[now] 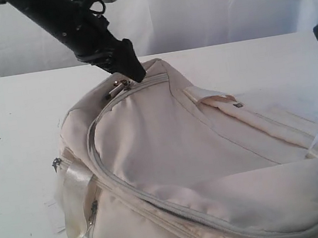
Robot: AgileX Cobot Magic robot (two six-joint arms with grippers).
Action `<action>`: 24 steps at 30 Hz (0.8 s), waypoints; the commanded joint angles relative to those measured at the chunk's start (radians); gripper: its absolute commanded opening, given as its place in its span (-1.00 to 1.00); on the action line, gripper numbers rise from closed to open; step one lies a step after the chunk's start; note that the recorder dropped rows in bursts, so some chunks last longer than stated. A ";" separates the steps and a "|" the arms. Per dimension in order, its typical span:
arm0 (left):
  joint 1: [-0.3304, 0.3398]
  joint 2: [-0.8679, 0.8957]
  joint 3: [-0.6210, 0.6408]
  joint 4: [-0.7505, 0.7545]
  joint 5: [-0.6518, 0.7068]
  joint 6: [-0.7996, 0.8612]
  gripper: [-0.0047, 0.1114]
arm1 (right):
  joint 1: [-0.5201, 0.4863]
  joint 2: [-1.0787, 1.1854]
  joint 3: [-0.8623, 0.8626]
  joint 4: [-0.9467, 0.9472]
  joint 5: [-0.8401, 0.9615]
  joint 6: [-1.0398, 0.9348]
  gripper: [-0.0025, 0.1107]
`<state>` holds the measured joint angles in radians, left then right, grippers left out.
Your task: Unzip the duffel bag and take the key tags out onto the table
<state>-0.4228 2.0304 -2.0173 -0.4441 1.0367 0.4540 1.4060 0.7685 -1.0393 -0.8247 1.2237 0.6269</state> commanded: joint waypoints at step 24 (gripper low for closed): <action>0.159 0.009 0.002 0.579 0.184 -0.559 -0.91 | -0.002 -0.010 0.145 -0.057 -0.003 0.059 -0.27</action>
<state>-0.3164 2.1008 -2.0468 0.0098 1.1251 -0.1132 1.4060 0.7685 -0.8970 -0.8753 1.2219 0.6722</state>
